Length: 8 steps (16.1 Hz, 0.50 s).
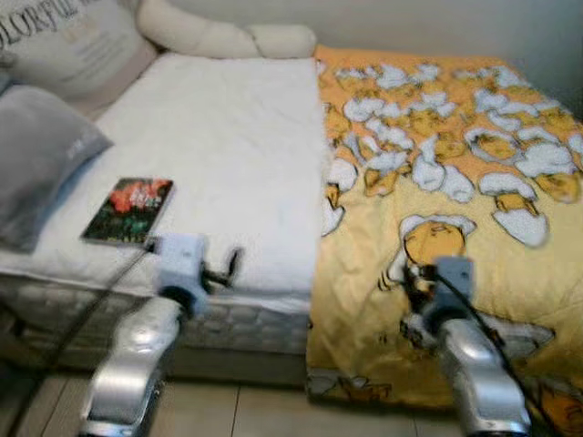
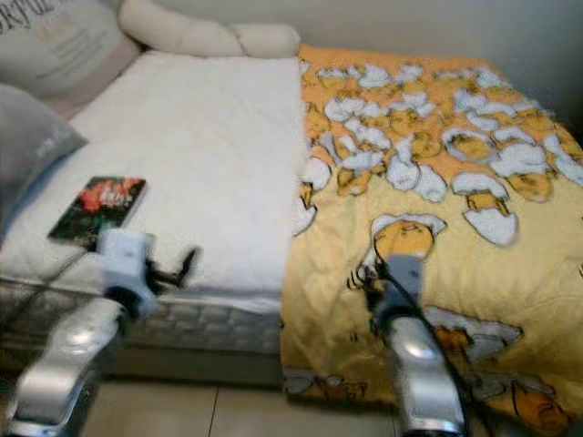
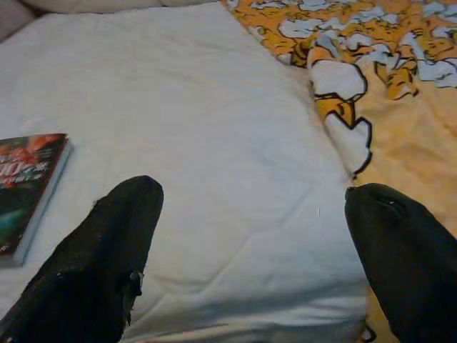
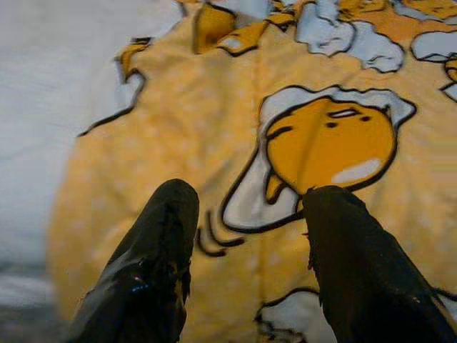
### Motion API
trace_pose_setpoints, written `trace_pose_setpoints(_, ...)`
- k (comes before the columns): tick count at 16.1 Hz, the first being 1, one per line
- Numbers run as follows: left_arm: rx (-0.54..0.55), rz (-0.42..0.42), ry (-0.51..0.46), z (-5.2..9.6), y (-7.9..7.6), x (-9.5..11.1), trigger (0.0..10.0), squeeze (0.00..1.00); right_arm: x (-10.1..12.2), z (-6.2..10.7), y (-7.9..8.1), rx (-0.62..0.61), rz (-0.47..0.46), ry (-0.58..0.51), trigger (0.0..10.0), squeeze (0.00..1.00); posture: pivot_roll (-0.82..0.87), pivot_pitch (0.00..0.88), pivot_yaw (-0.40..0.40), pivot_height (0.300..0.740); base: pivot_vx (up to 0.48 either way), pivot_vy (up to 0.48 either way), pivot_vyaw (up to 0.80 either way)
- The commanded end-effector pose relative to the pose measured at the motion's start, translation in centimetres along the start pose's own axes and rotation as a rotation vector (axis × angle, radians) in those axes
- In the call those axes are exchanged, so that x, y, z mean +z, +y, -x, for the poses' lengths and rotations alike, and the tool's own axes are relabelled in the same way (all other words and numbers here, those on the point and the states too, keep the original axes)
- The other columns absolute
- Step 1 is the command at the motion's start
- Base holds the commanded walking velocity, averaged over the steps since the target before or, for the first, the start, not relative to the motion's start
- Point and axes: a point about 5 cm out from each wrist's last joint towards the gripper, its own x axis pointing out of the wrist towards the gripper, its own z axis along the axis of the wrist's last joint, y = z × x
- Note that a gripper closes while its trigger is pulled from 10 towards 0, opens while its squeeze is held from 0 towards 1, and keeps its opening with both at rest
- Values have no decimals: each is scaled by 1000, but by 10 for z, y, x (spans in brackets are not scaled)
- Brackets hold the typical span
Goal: Clean up the room
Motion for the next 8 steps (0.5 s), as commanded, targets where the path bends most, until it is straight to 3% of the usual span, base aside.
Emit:
trace_pose_setpoints(1,42,-25,-9,3,14,3,10000,16,11,-6,13,43,-10,-44,10000,0,56,0,-29,740,330,0,0)
trace_pose_setpoints(8,6,-27,-11,-6,10,4,10000,16,6,-3,14,53,-18,-42,10000,0,28,0,2,740,328,0,0)
